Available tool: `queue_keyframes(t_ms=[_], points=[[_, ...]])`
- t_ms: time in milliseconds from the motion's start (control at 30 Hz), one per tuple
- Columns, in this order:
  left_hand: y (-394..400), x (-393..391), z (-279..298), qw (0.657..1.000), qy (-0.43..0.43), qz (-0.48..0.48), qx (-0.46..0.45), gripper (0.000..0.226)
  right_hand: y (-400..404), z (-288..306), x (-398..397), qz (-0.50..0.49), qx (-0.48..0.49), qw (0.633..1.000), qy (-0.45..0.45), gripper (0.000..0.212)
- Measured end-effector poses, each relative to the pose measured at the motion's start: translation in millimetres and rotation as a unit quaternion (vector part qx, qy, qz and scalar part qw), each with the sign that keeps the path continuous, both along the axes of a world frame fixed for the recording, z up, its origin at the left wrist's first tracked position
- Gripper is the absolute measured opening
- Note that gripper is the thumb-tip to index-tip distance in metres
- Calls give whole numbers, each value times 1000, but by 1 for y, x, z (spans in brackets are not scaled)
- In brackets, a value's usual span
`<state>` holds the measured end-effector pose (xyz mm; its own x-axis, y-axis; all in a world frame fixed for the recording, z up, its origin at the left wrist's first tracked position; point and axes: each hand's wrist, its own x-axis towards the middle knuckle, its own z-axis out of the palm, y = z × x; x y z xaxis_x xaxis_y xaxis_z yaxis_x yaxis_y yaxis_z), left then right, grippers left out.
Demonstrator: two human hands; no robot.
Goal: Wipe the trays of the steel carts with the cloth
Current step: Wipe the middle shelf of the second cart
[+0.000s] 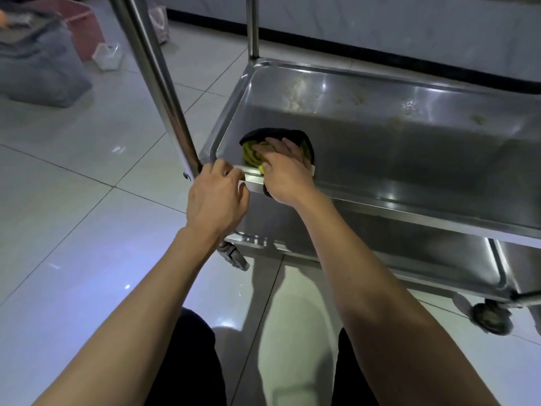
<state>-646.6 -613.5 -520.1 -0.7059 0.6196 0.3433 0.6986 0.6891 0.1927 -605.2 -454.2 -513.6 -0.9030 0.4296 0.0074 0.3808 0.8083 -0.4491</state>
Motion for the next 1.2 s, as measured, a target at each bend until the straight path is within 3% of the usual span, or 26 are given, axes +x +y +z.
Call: queue_keyframes(t_ms=[100,367,500,667,867,1067,1200], points=[[14,6,6,999,-12,-4,-49,29,21,-2,28,-36,2,999,-4,60],[96,62,31,985,-59,-137,-91,35,105,-4,141,-141,45,989,-6,54],[121,68,38,981,-73,-139,-118,34,145,-3,195,-189,65,980,-13,52],[114,47,34,988,-75,-105,-88,35,169,2,227,-241,80,967,-32,49],[79,14,27,995,-48,-8,-88,38,162,9,209,-240,56,969,-29,53],[68,0,24,987,-72,31,-140,35,129,7,127,-150,35,987,-40,57],[60,-8,19,988,-85,21,-124,39,103,6,60,-74,45,995,-51,61]])
